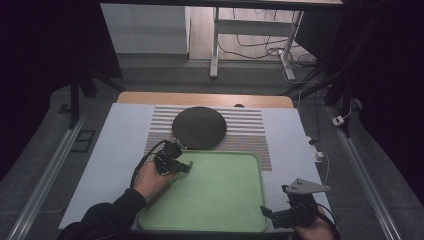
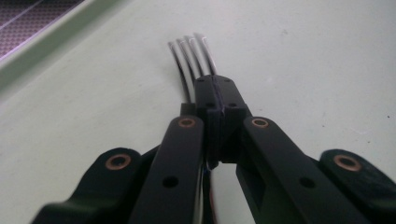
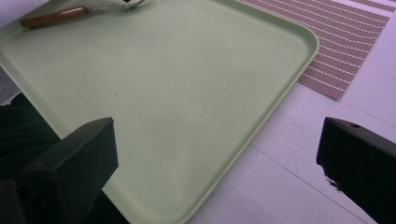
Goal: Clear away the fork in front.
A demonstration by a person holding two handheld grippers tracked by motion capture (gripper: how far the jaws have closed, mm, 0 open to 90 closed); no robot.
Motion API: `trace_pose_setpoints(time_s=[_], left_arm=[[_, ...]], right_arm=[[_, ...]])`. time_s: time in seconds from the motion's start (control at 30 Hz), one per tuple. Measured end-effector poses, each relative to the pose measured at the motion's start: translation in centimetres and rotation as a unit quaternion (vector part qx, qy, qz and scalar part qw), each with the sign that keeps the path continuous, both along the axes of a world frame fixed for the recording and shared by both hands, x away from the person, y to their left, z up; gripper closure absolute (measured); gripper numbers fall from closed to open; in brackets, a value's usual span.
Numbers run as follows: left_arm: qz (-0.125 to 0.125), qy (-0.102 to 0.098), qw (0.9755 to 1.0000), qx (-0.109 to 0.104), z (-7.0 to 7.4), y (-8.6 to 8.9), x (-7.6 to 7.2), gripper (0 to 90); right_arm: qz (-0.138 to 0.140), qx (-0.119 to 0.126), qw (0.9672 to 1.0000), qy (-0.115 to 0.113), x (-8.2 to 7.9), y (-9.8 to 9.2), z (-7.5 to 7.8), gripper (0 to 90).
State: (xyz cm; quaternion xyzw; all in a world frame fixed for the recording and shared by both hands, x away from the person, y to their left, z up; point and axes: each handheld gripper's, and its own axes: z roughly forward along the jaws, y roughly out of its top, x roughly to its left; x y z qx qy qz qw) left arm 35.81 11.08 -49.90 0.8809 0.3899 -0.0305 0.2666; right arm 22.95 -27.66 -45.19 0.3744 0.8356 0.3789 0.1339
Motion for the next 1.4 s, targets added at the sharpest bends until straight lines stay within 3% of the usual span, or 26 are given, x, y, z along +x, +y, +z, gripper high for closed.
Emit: trace_pose_setpoints(time_s=[0.13,0.23,0.47,0.83,1.4], left_arm=[[-0.008,-0.005,0.9999,-0.012,0.5,-0.4,-0.3,88.5],[-0.027,0.002,0.9995,-0.018,0.1,-1.0,-0.6,88.5],[-0.057,0.008,0.9983,0.012,-1.4,-2.7,-1.1,88.5],[0.000,0.002,0.9996,0.028,-1.3,0.0,0.2,88.5],[0.067,0.017,0.9969,0.037,-1.4,4.8,1.6,88.4]], right_arm=[[0.000,0.002,1.0000,0.001,0.0,0.0,0.0,0.0],[0.000,0.003,1.0000,0.001,0.0,0.0,0.0,0.0],[0.000,0.003,1.0000,0.003,0.1,-0.1,0.0,0.0],[0.001,0.003,1.0000,0.005,0.1,-0.1,0.0,0.0],[0.000,0.004,0.9999,0.011,0.2,-0.1,-0.1,0.0]])
